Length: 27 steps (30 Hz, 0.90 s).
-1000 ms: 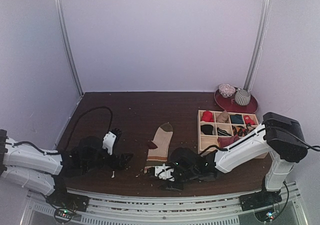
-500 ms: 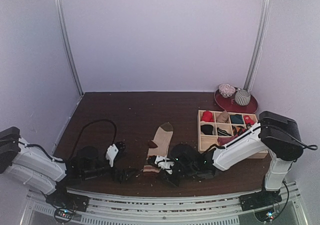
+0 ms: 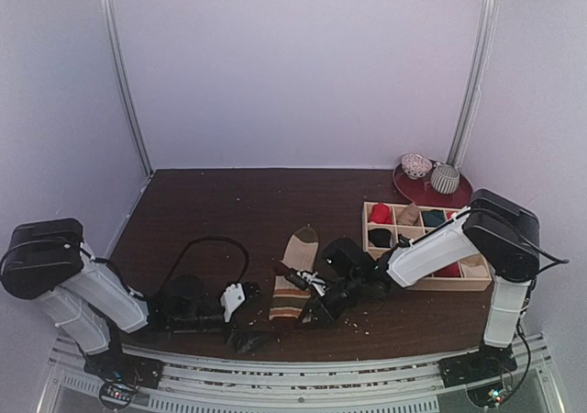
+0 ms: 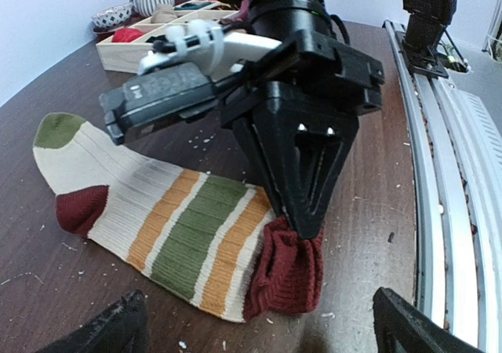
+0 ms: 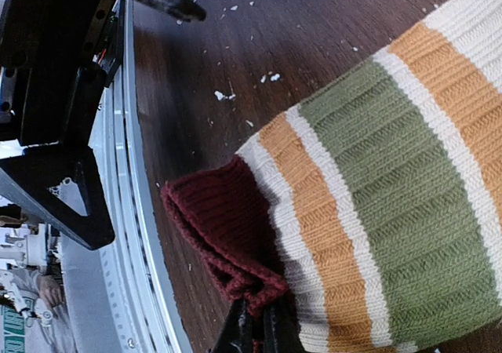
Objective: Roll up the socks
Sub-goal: Roll the sock at the center of the board.
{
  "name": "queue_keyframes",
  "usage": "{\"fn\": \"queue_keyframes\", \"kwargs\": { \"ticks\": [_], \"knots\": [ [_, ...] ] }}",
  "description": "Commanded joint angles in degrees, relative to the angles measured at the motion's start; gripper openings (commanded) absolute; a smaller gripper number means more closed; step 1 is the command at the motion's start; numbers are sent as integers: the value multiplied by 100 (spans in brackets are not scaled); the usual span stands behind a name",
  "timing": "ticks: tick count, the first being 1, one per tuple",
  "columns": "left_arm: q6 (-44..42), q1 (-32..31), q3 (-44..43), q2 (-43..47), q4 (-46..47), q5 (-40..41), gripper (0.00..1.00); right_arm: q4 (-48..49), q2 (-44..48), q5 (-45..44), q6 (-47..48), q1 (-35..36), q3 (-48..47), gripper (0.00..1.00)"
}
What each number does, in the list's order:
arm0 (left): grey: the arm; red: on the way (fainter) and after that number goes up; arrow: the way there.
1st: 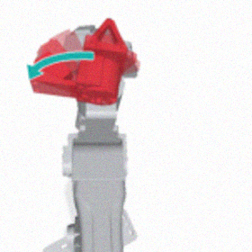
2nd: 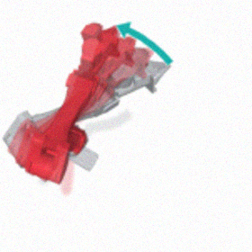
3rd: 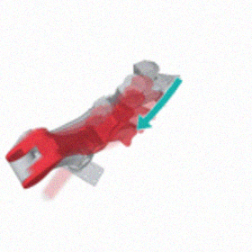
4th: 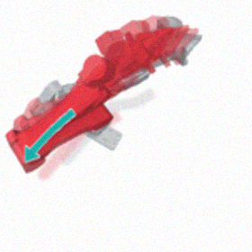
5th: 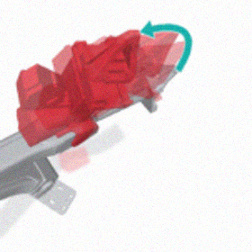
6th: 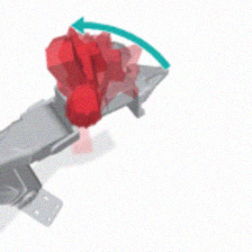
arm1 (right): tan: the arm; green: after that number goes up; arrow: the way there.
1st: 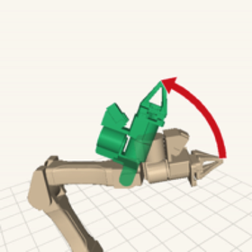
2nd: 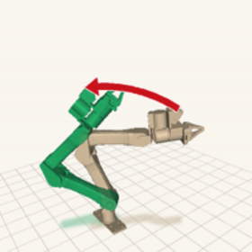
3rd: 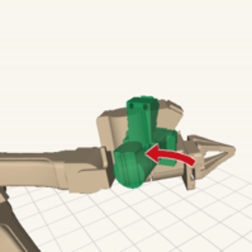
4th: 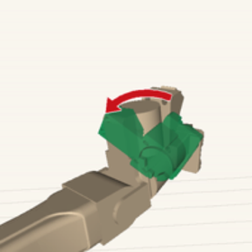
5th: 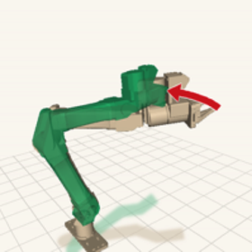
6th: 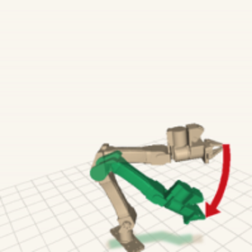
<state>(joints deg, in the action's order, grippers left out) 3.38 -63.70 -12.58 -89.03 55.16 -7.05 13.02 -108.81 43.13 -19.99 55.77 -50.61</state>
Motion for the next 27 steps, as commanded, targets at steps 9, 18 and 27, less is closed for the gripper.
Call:
{"fn": "queue_keyframes", "kwargs": {
  "ticks": [9,18,27],
  "knots": [
    [-219,-555,-830,-1053,-294,-572,81,-1087,-401,281,-80,-115,-54,4],
    [518,-556,-923,-1562,-477,-126,57,-1057,-350,266,-31,-113,-37,4],
    [685,-556,-851,-1514,-580,-194,30,-1154,-304,283,89,-116,-27,7]
  ]
}}
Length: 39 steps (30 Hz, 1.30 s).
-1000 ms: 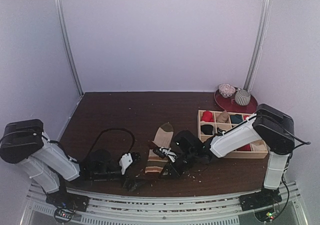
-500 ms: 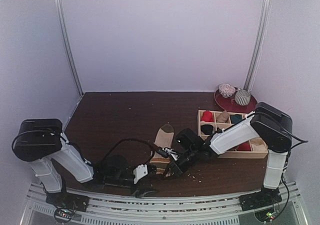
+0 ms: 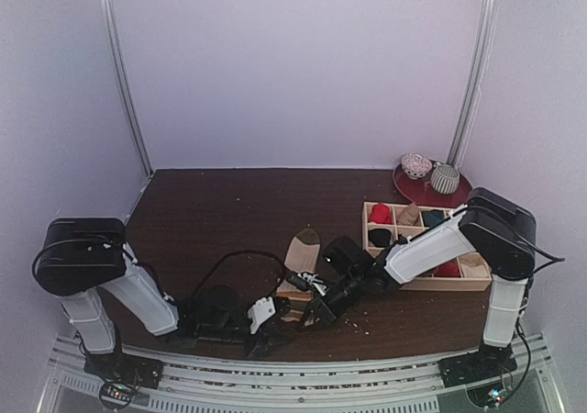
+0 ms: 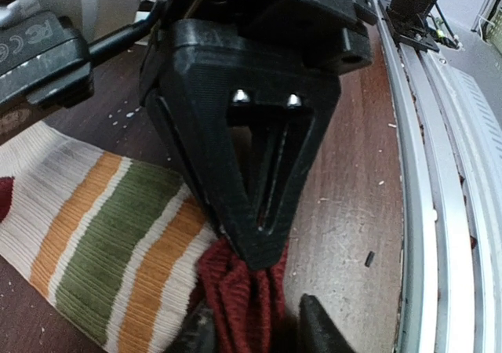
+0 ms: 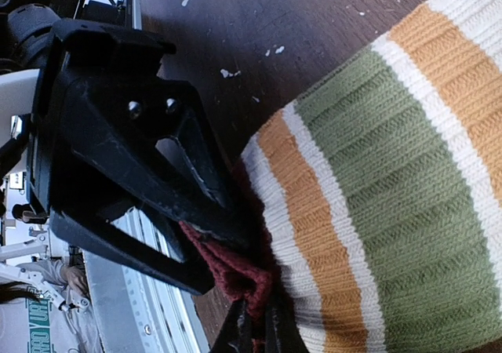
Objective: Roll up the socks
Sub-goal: Roll the sock at the center of the board.
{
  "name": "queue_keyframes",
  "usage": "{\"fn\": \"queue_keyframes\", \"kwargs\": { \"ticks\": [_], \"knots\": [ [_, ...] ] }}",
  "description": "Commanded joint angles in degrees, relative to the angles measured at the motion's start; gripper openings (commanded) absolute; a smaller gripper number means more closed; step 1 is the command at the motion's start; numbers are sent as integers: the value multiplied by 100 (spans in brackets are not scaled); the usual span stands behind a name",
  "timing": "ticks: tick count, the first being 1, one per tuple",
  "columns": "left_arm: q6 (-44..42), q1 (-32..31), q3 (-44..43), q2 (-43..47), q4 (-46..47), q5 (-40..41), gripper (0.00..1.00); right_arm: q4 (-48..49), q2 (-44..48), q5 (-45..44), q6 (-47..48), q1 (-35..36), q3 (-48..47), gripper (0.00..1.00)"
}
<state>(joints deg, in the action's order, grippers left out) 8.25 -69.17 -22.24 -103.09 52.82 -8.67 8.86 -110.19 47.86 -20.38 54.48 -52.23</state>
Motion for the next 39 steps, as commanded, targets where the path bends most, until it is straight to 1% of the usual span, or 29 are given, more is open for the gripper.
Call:
{"fn": "queue_keyframes", "kwargs": {
  "ticks": [1,3,4,6,10,12,14,16,18,19,20,24,27,30,33,35,39],
  "knots": [
    [216,-9,115,-130,-368,-50,22,-754,-146,-195,149,10,134,7],
    [244,-9,93,-192,-469,-70,6,-784,-139,-206,182,14,141,8],
    [262,-9,81,-233,-529,-81,3,-789,-127,-214,198,16,136,8],
    [305,-9,71,-270,-617,-74,0,-792,-130,-217,209,12,142,9],
    [444,-3,53,-308,-797,-57,0,-757,-18,-291,287,14,128,15],
    [595,0,59,-288,-909,-126,0,-765,313,-508,510,14,137,19],
    [833,20,110,-278,-944,-252,0,-555,806,-878,823,11,284,21],
    [1095,83,128,-303,-1036,-503,0,-82,1383,-1377,1257,68,587,24],
    [1328,116,117,-297,-1171,-789,0,413,1892,-2172,2033,442,928,32],
    [1460,128,109,-281,-1245,-919,0,609,2048,-2676,2464,678,1105,36],
    [1613,163,68,-262,-1344,-1075,0,739,2099,-3053,2804,868,1221,39],
    [1942,257,-23,-221,-1650,-1601,0,765,1707,-4194,3960,1557,1184,40],
    [2027,308,-50,-240,-1815,-1690,0,462,1230,-4816,4536,2030,859,41],
    [2014,372,-19,-294,-1851,-1751,0,323,956,-5039,4655,2186,717,41],
    [2014,394,19,-325,-1815,-1812,0,414,954,-5398,4685,2230,813,41],
    [2002,391,14,-348,-1797,-1854,0,390,968,-5448,4690,2226,864,40],
    [1947,399,-6,-292,-1807,-1953,0,-8,799,-5390,4520,2234,762,28]
  ]
}}
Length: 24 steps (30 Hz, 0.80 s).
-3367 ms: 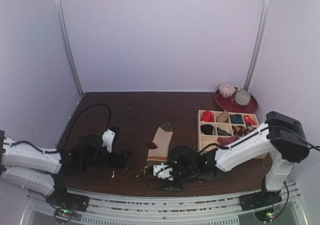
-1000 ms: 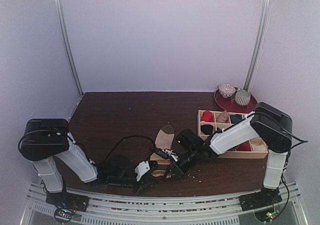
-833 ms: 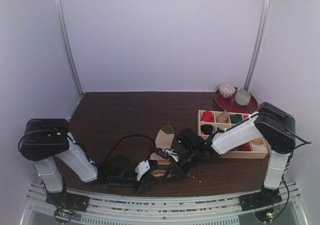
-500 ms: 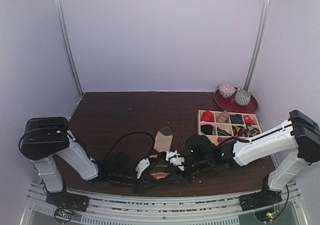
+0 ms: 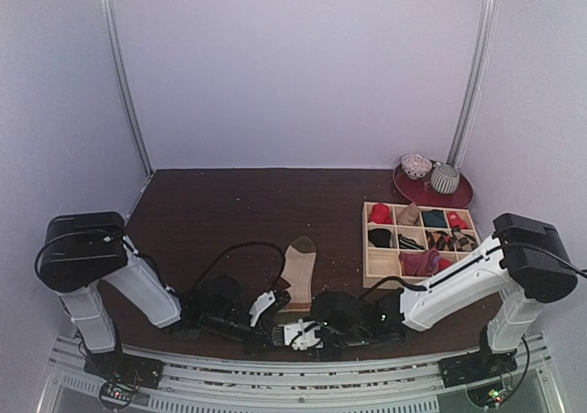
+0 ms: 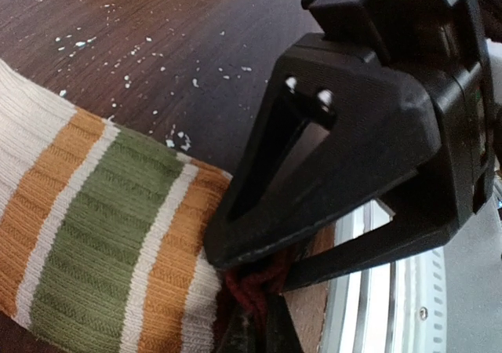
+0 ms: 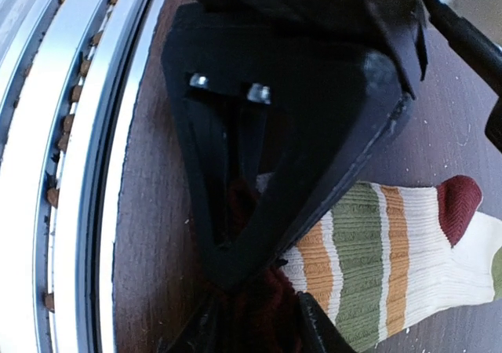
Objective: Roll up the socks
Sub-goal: Roll the sock at the center of the board.
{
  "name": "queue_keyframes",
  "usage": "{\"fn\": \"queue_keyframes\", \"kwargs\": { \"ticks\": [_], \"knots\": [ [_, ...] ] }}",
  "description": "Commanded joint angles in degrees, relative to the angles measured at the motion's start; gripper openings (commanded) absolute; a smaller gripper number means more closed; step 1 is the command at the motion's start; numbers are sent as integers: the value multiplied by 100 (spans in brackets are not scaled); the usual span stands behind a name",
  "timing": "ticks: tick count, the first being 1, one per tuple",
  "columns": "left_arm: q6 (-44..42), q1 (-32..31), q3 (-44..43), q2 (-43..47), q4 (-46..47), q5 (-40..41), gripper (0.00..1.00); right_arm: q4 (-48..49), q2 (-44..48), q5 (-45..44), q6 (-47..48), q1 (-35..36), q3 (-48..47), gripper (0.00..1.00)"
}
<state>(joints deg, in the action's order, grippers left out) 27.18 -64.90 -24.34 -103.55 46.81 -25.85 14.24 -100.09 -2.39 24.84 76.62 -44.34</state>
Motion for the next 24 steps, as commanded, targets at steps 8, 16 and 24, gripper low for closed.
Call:
{"fn": "queue_keyframes", "kwargs": {
  "ticks": [8,16,24],
  "knots": [
    [-506,30,121,751,-1916,848,22,-982,-400,1068,-1290,-239,-85,14],
    [-1447,0,1132,3193,-772,2665,68,-625,-897,3740,-3411,-1134,-69,14],
    [-2216,-222,1435,2379,532,2388,65,-210,-1193,4991,-4999,-1995,35,14]
  ]
}}
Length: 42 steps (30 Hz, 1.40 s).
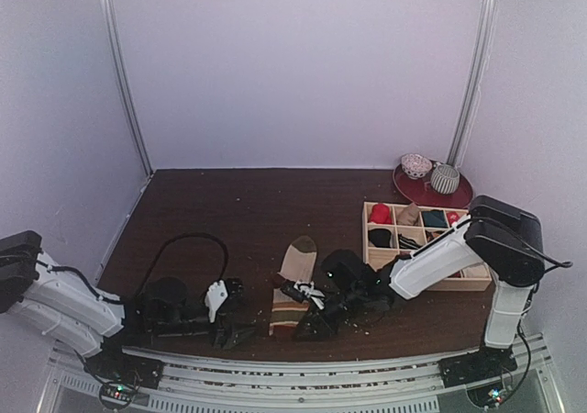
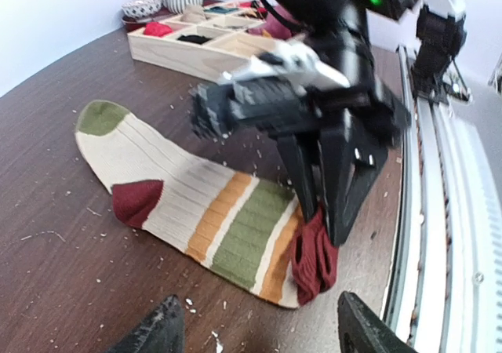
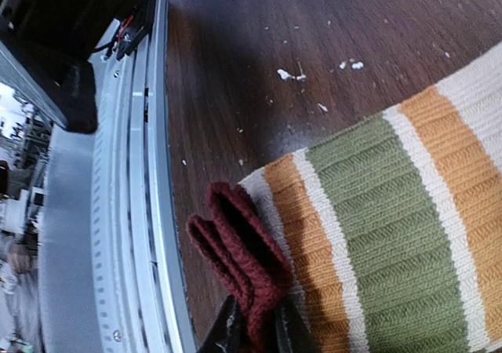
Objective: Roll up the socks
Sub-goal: Roll the sock at the center of the board.
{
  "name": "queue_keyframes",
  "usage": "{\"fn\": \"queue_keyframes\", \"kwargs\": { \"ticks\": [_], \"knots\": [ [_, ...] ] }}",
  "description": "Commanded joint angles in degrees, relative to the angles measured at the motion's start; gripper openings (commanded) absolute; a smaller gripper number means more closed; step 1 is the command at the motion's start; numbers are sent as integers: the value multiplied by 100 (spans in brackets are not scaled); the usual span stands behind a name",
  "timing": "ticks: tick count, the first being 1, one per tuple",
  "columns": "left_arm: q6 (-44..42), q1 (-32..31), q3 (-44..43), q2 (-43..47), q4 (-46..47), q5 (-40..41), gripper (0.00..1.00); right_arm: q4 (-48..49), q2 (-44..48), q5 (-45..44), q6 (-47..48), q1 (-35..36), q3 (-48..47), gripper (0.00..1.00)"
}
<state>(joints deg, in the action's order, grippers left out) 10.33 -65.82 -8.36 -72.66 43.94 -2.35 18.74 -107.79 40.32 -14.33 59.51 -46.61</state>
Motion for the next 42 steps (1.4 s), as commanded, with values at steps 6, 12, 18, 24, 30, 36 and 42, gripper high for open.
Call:
{"fn": "queue_keyframes", "kwargs": {
  "ticks": [6,12,18,24,30,36,42],
  "knots": [
    [-632,-270,-581,-1810,1700,-438,64,-537,-807,962,-1470,-472,269,14],
    [-690,-308,-873,-2146,1803,-689,64,-701,-845,820,-1429,-565,212,14],
    [-574,-305,-1179,-2737,1590,-701,60,-572,-897,854,-1468,-602,209,14],
    [-301,-304,-1264,-3165,1494,-827,47,-518,-945,874,-1468,-605,233,14],
    [-222,-300,-1326,-3222,1340,-940,8,-429,-959,858,-1474,-611,283,14],
    [258,-255,-1627,-3297,471,-681,0,-476,-698,745,-1220,-615,247,19],
    [1208,111,-1956,-3485,-872,-1288,0,-806,1075,-441,321,-556,404,27]
  ]
}}
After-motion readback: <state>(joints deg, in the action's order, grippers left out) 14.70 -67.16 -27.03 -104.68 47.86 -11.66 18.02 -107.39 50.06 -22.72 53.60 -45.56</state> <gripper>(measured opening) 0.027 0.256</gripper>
